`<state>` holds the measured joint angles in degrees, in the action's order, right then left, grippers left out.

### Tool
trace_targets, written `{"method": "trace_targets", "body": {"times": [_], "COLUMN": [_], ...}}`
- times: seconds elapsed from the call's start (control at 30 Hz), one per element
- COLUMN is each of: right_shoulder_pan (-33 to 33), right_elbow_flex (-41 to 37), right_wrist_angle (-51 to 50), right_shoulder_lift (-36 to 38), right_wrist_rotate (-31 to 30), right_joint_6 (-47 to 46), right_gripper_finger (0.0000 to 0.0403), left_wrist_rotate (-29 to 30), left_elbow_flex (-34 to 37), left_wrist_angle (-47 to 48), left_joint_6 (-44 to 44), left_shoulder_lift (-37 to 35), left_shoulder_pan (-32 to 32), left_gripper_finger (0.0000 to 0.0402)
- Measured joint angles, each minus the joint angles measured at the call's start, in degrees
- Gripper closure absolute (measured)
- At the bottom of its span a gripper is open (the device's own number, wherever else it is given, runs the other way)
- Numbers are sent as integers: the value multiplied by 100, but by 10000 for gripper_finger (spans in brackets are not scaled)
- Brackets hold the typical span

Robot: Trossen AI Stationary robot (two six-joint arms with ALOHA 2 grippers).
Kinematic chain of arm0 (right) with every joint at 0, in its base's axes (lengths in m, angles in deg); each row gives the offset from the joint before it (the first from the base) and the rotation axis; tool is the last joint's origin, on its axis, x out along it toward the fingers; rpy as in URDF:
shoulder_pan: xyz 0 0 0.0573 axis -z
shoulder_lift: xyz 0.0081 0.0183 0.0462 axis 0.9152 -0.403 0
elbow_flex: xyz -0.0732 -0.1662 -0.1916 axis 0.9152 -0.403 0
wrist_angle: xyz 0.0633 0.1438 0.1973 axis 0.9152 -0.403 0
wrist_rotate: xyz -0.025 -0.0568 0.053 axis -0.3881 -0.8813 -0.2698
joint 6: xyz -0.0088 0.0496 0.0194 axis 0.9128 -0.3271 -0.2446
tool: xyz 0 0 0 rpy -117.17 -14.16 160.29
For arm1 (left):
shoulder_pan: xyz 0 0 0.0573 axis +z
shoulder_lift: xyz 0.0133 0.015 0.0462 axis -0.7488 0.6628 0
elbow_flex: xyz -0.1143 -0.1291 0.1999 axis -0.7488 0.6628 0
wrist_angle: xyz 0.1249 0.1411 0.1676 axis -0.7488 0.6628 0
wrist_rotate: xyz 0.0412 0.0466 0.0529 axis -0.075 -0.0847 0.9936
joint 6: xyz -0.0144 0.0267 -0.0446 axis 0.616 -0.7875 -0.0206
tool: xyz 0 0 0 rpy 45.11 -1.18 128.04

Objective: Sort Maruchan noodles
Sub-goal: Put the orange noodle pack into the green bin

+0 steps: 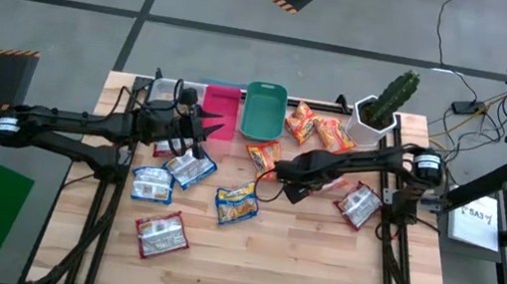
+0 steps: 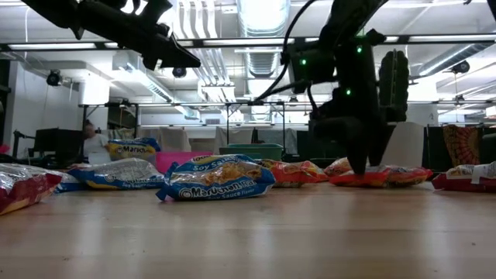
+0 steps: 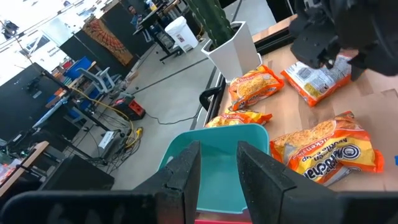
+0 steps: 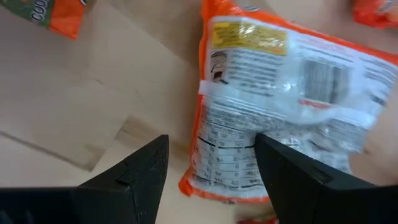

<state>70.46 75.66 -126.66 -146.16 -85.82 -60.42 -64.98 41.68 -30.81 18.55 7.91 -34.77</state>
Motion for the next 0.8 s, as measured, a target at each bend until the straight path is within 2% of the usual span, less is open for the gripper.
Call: {"method": "trace_targets", "body": {"times": [0.13,0.23,0.6,0.8], "right_shoulder_pan": [7,7,0,-22], "right_elbow_flex": [-8,2,2,4], "right_wrist_angle": [38,63,52,84], "right_shoulder_lift": [-268,-421,-371,58], "right_wrist_rotate": [-113,-253,-339,-253], "right_joint_6": [42,138,335,492], "right_gripper_finger": [183,207,382,388], "left_wrist_rotate": [0,0,0,-2], "left_elbow_flex": [0,0,0,4], "left_wrist_angle": [-1,2,0,-267], "left_joint_6": [1,60,364,928], "left_shoulder_lift": [0,0,0,-28], "left_shoulder_pan": [0,0,0,0], "left_gripper_finger": [314,314,314,314]}}
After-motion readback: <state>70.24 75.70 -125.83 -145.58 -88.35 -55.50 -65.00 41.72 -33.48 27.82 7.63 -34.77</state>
